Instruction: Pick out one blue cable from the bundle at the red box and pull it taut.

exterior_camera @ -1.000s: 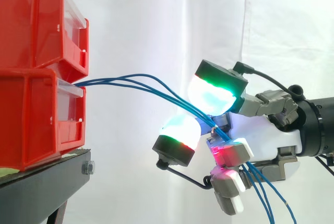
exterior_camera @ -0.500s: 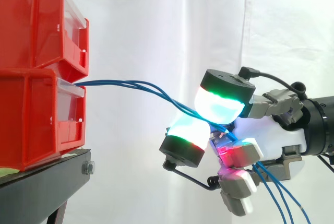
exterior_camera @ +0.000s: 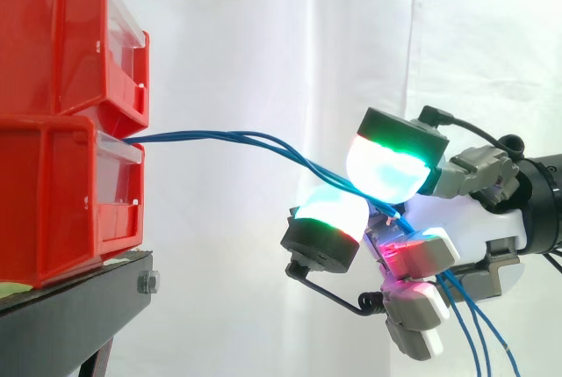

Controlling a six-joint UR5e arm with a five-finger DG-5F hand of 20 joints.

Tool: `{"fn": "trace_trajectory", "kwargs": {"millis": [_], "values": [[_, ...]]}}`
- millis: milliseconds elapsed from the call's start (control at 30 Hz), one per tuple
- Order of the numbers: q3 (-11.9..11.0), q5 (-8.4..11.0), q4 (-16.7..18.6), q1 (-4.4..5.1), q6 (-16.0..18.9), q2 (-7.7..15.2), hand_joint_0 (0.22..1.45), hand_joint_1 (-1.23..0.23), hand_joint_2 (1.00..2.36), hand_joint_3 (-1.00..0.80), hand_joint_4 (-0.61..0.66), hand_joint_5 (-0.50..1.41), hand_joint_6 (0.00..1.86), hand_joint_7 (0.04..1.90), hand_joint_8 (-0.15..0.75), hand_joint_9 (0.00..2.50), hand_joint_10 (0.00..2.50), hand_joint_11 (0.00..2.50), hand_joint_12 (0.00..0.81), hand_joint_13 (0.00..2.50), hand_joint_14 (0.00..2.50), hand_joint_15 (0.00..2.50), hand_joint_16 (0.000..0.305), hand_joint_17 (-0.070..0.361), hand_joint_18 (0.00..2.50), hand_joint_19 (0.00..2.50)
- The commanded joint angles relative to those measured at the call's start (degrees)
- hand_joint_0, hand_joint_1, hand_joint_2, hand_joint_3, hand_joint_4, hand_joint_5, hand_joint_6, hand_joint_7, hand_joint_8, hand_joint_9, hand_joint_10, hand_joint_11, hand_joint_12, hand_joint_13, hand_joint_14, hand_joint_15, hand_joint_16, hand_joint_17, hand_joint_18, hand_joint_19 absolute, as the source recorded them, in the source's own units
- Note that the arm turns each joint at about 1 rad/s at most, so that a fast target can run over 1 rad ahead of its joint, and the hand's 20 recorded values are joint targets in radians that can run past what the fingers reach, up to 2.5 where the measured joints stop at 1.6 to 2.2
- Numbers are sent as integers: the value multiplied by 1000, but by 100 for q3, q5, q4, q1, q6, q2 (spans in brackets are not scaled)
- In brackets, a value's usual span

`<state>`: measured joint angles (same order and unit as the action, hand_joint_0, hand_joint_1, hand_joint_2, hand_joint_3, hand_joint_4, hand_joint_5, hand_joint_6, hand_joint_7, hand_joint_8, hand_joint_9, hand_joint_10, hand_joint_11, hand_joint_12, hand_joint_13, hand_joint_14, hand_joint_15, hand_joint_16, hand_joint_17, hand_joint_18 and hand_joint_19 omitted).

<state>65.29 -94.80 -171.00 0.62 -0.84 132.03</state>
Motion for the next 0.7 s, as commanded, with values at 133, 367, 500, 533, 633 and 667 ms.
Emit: {"fn": "trace_trajectory", "kwargs": {"millis": [133,367,500,533,633,667], "values": [[1,14,-4,0,-4,-2,657,-801,1000,-500,14,-103,934,1018,332,1428,21,694,392,1230,24,597,49,110,1050,574],[1,49,-4,0,-13,-2,554,-684,1000,-500,50,-95,911,992,337,1443,22,680,406,1228,22,587,51,116,1068,582],[1,75,-4,0,-13,7,505,-650,1000,-500,71,-94,890,990,344,1449,22,669,421,1238,20,583,55,124,1090,572],[1,75,-4,9,-13,-2,491,-640,1000,-500,81,-95,880,956,347,1441,21,660,428,1235,21,578,57,127,1096,572],[1,75,-4,9,-13,-2,469,-627,1000,-500,102,-97,861,949,357,1437,22,658,440,1238,20,569,59,133,1106,565],[1,75,-4,18,-13,7,462,-630,1000,-500,101,-97,858,933,358,1434,19,656,441,1237,20,576,60,135,1106,561]]}}
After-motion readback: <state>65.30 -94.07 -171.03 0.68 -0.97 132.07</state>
